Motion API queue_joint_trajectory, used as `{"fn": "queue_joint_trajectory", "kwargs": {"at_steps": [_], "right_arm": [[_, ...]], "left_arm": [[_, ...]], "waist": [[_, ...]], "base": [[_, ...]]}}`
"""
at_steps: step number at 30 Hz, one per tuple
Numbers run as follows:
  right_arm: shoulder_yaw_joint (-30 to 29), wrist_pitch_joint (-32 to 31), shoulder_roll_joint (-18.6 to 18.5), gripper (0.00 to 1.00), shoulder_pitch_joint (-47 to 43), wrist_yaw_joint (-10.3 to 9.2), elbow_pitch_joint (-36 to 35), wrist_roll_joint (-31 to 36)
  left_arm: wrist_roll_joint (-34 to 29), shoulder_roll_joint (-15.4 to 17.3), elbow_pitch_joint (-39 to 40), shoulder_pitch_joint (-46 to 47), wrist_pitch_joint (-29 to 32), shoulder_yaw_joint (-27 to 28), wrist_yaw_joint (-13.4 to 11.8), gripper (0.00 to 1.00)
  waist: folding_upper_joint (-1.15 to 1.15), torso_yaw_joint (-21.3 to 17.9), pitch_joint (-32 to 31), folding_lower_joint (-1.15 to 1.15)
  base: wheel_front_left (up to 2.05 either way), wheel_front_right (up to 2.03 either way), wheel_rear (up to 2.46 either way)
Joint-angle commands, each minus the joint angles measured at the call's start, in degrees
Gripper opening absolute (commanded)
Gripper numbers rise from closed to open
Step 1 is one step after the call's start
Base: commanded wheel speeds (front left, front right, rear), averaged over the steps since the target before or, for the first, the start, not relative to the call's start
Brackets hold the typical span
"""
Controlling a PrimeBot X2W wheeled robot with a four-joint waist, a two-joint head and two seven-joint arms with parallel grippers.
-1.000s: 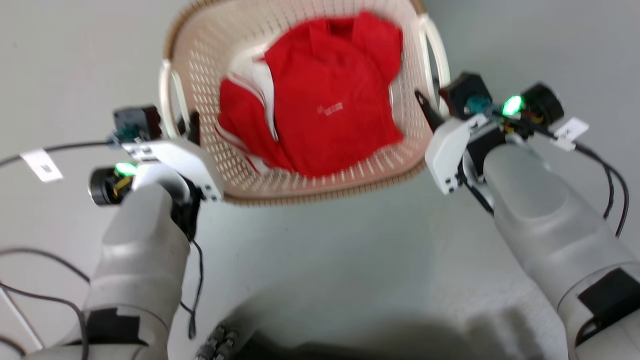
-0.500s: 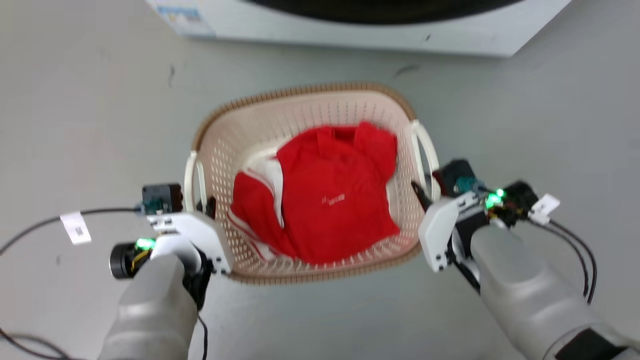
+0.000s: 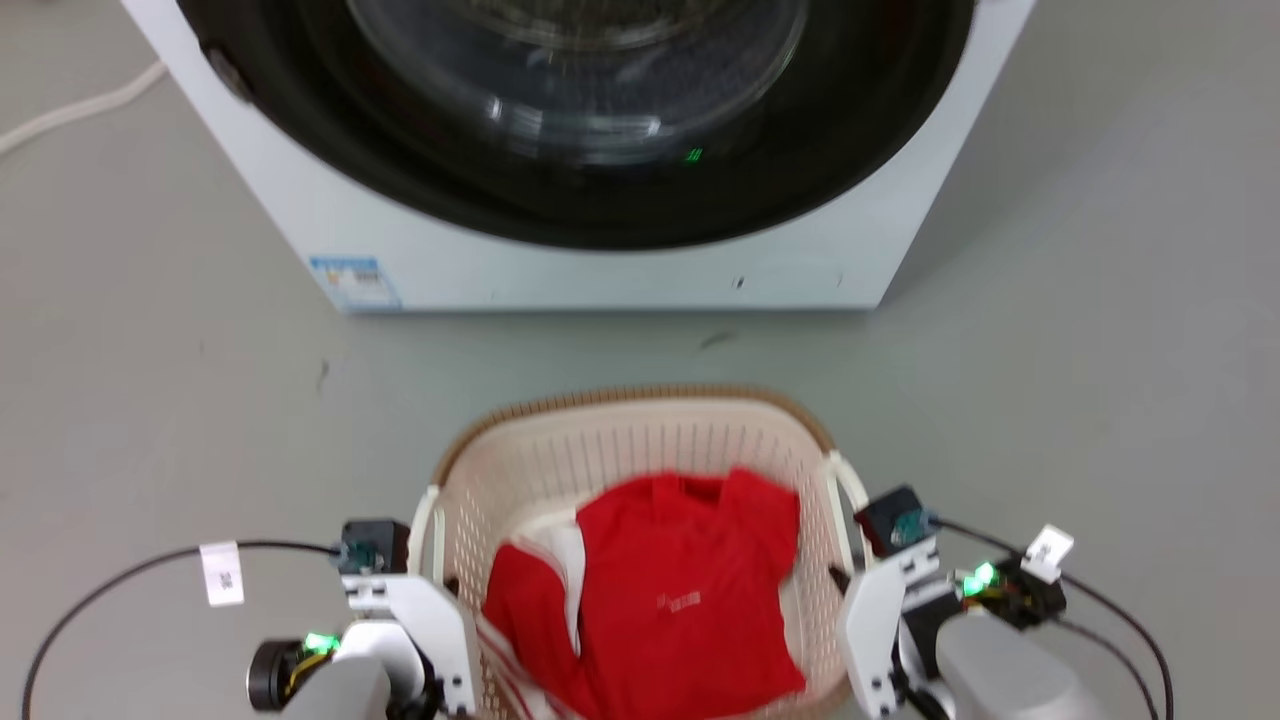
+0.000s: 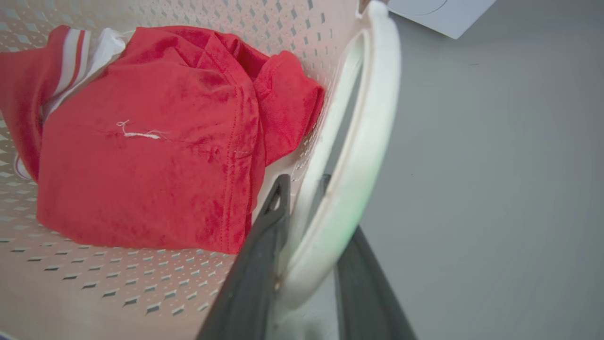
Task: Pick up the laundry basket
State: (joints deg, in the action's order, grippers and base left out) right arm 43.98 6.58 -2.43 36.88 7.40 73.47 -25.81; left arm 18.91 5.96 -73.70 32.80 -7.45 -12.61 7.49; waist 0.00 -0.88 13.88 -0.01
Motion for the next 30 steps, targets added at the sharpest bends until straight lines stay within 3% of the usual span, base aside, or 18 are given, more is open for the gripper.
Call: {"fn": "queue_joint_trajectory", "kwargs": {"at_steps": [1, 8, 16, 30], "right_arm": [[0.55, -0.67, -0.85, 0.00, -1.50, 0.16, 0.39, -0.34], [3.33, -4.76, -0.83, 0.00, -5.35, 0.16, -0.17, -3.03], [6.00, -9.26, -1.20, 0.00, -6.44, 0.15, -0.79, -6.24], [9.01, -11.66, -2.62, 0.00, -7.87, 0.08, -0.51, -10.06]], "left_arm": [[0.43, 1.24, -0.05, -1.12, 0.30, -0.46, -0.09, 0.00], [2.45, 1.26, -0.07, -4.47, 4.51, -4.28, -0.09, 0.00], [6.11, 0.81, 0.70, -6.10, 10.11, -8.06, -0.02, 0.00], [10.55, 2.49, 1.71, -8.15, 10.88, -13.11, -0.01, 0.00]], "waist": [[0.00, -2.41, -5.08, 0.01], [0.00, -3.58, -12.16, 0.01], [0.00, -4.07, -16.09, 0.01], [0.00, -3.04, -19.38, 0.01]], "base": [[0.00, 0.00, 0.00], [0.00, 0.00, 0.00], [0.00, 0.00, 0.00], [0.00, 0.00, 0.00]]}}
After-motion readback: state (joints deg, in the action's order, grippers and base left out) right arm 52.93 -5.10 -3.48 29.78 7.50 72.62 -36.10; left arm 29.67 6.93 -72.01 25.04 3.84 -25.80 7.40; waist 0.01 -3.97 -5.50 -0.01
